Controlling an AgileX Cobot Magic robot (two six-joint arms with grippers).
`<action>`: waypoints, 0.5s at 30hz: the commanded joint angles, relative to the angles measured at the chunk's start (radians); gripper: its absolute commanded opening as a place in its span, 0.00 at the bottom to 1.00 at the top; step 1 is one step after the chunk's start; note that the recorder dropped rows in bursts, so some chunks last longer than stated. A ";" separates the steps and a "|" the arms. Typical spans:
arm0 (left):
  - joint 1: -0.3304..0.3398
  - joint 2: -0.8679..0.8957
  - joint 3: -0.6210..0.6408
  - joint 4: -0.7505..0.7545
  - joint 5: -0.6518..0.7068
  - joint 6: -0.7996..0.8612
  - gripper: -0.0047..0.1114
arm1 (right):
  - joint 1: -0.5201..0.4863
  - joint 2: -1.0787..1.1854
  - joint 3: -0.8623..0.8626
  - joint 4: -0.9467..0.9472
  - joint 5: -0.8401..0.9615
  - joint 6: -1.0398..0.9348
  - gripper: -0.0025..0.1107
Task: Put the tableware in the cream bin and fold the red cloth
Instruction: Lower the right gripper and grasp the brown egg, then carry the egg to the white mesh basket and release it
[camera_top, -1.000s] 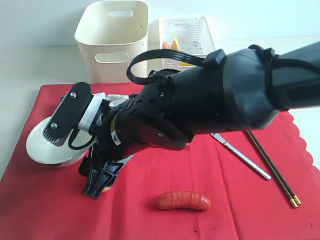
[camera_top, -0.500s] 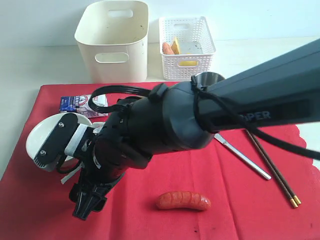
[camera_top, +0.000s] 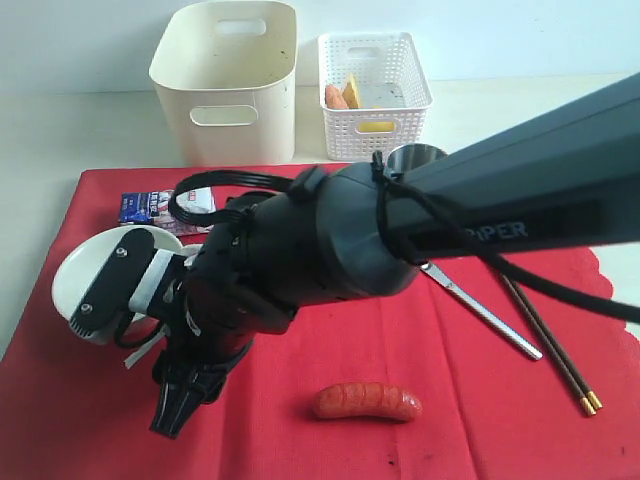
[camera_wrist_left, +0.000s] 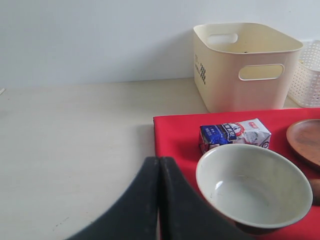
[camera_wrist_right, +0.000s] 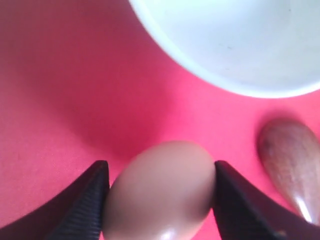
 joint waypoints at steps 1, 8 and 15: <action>0.001 -0.006 -0.001 -0.010 -0.003 -0.003 0.05 | -0.001 -0.036 -0.006 -0.009 0.022 0.000 0.02; 0.001 -0.006 -0.001 -0.010 -0.003 -0.003 0.05 | -0.008 -0.100 -0.006 -0.033 0.083 0.000 0.02; 0.001 -0.006 -0.001 -0.010 -0.003 -0.003 0.05 | -0.077 -0.151 -0.006 -0.119 0.098 0.067 0.02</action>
